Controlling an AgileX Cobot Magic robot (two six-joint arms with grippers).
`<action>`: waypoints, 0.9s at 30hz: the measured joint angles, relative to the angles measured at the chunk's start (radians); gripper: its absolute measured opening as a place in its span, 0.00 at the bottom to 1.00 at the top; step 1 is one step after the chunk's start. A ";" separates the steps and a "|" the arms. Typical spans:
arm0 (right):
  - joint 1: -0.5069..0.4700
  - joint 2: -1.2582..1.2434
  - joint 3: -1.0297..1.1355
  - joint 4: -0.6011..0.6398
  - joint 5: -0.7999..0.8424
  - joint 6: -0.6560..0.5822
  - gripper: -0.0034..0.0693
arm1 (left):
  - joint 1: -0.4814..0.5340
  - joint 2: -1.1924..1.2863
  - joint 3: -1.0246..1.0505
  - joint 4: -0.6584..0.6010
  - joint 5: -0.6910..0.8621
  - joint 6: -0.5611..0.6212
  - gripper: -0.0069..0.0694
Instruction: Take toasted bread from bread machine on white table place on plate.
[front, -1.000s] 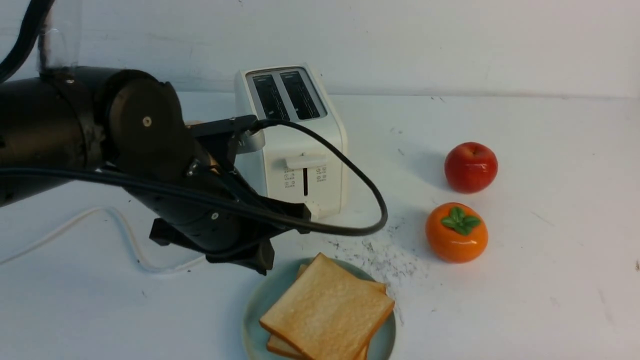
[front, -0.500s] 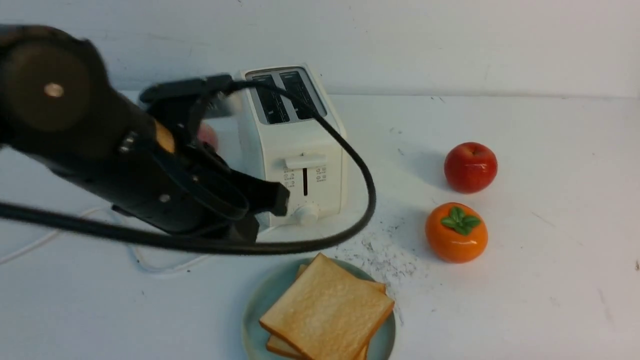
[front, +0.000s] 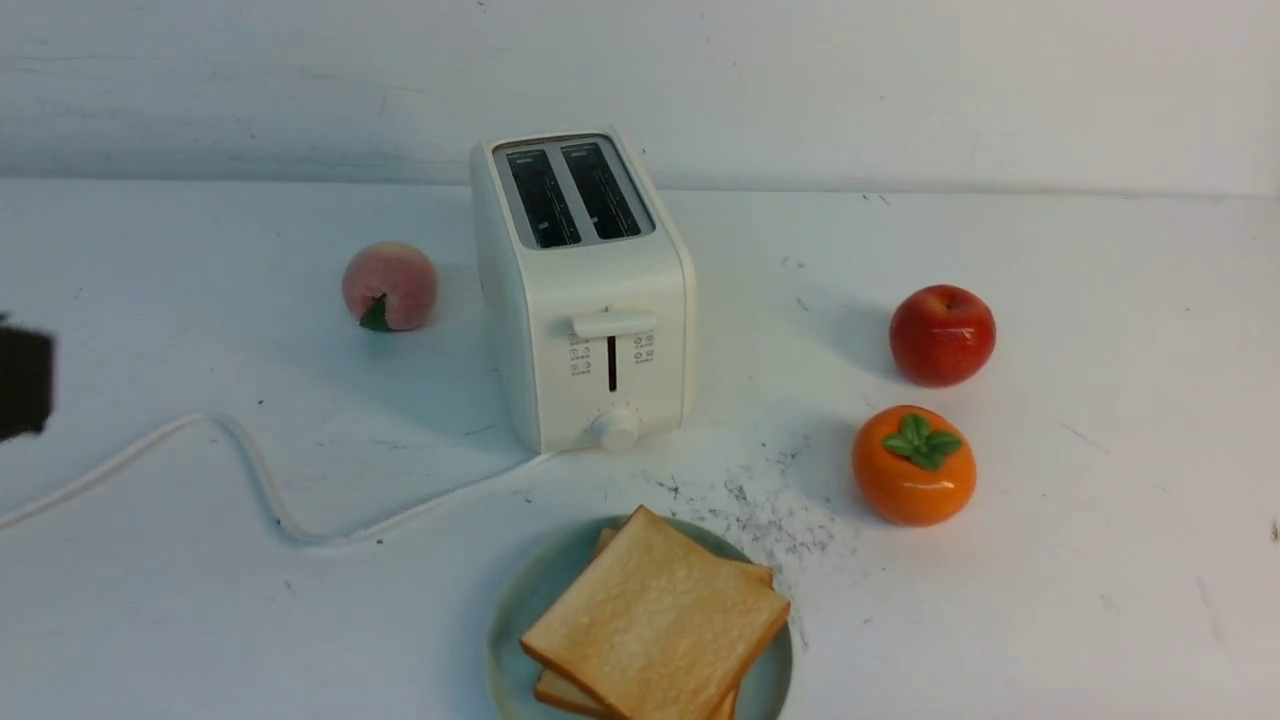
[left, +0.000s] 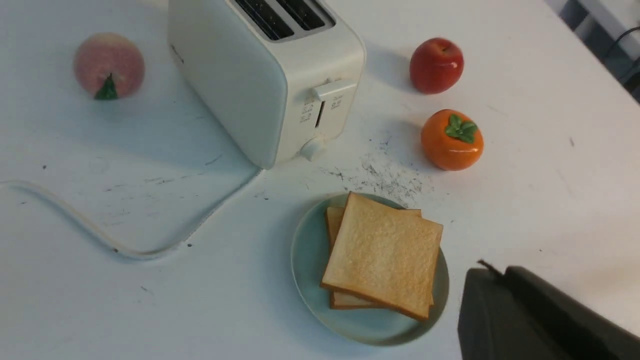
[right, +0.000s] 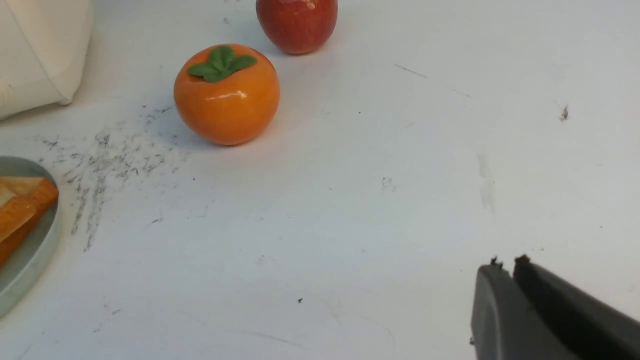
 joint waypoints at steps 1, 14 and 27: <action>0.000 0.000 0.000 0.000 0.000 0.000 0.11 | 0.000 -0.043 0.044 -0.003 -0.019 0.000 0.11; 0.000 0.000 0.001 0.000 -0.002 0.000 0.13 | 0.000 -0.222 0.559 -0.100 -0.632 -0.005 0.11; 0.000 0.000 0.001 0.000 -0.002 0.000 0.16 | 0.000 -0.222 0.701 -0.111 -0.673 -0.007 0.13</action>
